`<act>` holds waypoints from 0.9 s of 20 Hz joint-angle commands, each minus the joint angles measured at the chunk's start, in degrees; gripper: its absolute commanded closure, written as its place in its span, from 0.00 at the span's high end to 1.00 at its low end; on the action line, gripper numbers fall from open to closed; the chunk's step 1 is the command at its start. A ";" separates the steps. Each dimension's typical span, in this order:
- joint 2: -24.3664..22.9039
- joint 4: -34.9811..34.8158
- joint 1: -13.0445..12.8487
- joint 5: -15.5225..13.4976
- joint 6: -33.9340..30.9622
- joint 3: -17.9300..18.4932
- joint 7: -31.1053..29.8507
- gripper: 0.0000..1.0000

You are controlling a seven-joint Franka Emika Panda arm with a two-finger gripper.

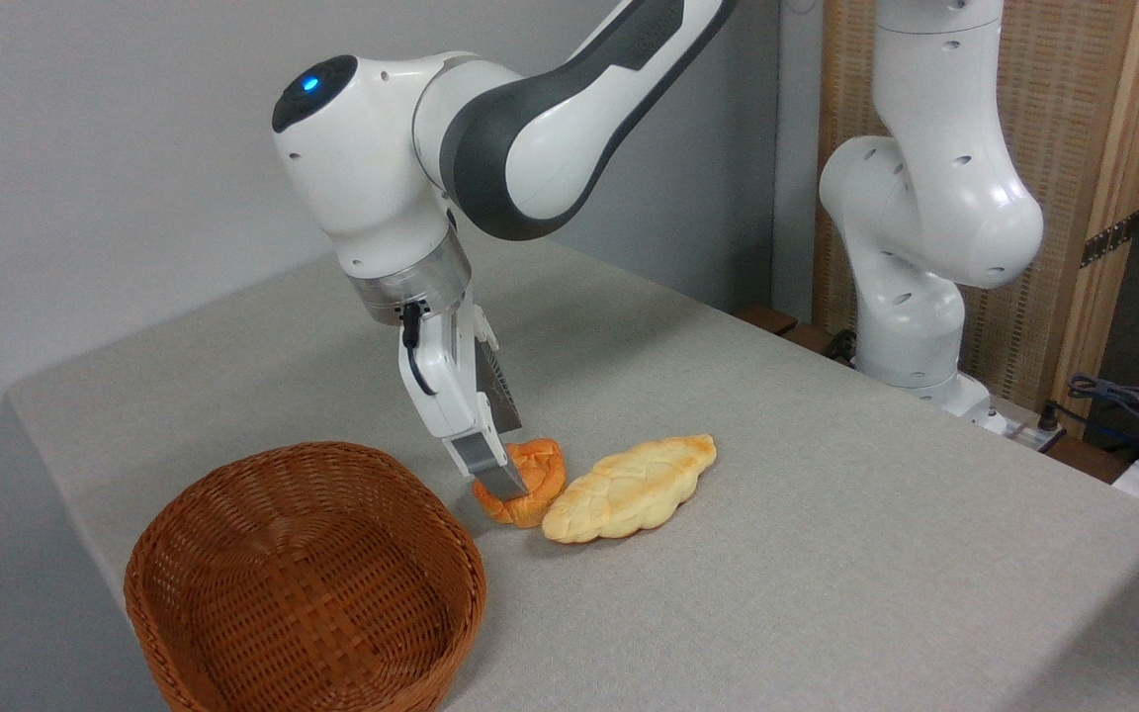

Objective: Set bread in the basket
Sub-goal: 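Close the gripper on the orange roll and lift it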

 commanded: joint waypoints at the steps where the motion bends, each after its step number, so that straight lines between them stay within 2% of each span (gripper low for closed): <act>1: -0.73 -0.95 -0.45 0.02 -0.33 0.53 1.47 1.00; 2: -0.64 -0.95 -0.54 0.19 -0.33 0.62 1.47 0.93; 4: -0.64 -0.95 -0.54 2.73 -0.24 0.53 1.47 0.60; 5: -0.64 -0.95 -0.54 3.09 -0.24 0.53 1.47 0.41; 6: -0.64 -0.95 -0.54 3.09 -0.24 0.53 1.55 0.33; 18: -0.64 -0.95 -0.45 3.09 -0.33 0.62 1.47 0.31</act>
